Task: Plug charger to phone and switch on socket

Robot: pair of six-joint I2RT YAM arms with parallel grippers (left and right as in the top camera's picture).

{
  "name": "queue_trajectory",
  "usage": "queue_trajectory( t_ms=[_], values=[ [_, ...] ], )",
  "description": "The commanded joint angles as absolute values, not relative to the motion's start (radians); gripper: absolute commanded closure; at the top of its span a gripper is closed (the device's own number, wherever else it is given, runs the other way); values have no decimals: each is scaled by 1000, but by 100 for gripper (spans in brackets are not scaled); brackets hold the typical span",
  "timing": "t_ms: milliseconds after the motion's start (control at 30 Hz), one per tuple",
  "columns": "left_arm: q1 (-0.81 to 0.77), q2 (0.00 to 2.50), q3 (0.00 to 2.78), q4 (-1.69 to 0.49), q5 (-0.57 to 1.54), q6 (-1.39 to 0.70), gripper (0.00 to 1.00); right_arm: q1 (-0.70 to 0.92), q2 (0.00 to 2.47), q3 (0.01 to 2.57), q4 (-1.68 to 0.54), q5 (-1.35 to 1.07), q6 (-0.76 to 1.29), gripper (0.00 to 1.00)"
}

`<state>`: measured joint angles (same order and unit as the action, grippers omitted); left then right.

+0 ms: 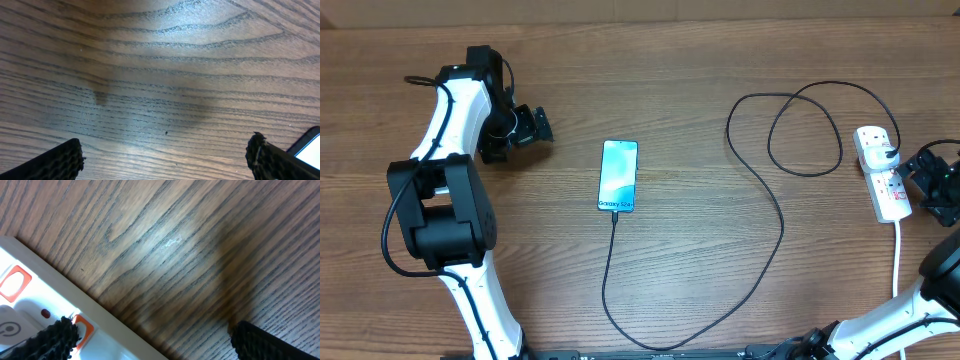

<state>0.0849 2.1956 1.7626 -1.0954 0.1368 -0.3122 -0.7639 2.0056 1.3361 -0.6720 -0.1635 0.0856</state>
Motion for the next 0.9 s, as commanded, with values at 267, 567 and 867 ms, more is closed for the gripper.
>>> queue_trajectory(
  t_ms=[267, 567, 867],
  values=[
    [78, 2203, 1782, -1094, 123, -322, 0, -735, 2011, 1334, -683, -151, 67, 0],
    [78, 2203, 1782, -1094, 123, -322, 0, -721, 2011, 1334, -702, -150, 51, 0],
    [78, 2203, 1782, -1094, 123, -322, 1, -713, 2011, 1334, -731, -150, 51, 0]
  ],
)
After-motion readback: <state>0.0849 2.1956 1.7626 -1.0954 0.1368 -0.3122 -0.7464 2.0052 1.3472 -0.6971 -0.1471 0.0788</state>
